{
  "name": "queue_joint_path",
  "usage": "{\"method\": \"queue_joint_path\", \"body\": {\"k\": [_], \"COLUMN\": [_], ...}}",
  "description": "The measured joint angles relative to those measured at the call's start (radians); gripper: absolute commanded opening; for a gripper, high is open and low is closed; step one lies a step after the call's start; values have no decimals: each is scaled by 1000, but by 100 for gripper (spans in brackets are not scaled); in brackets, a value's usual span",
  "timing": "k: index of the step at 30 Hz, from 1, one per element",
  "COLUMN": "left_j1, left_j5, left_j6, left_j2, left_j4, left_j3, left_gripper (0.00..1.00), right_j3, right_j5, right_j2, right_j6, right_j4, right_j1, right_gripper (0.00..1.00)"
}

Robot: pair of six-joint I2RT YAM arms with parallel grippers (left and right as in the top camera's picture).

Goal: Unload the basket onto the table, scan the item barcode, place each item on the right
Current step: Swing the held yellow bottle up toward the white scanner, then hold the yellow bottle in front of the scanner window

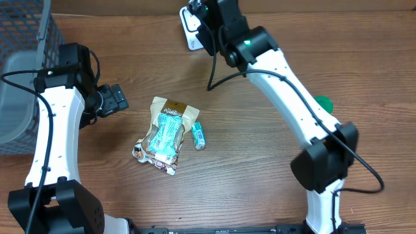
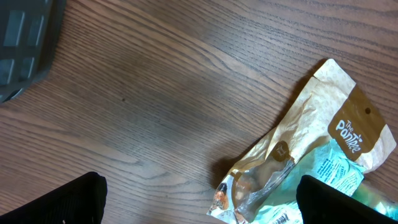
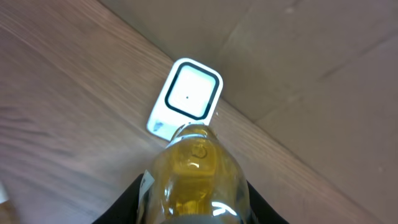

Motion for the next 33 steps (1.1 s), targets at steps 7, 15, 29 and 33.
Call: {"method": "queue_joint_path", "body": {"k": [7, 15, 29, 33], "left_j1": [0, 0, 0, 0], "left_j5": [0, 0, 0, 0], "left_j6": [0, 0, 0, 0], "left_j2": [0, 0, 0, 0], "left_j4": [0, 0, 0, 0], "left_j3": [0, 0, 0, 0], "left_gripper": [99, 100, 99, 100], "right_j3": [-2, -2, -5, -5], "right_j5": [58, 78, 108, 92], "right_j2": [123, 234, 278, 278], "right_j6": [-139, -254, -296, -295], "right_j4": [179, 382, 523, 537], "right_j1": [0, 0, 0, 0], "right_gripper": [4, 4, 4, 4]}}
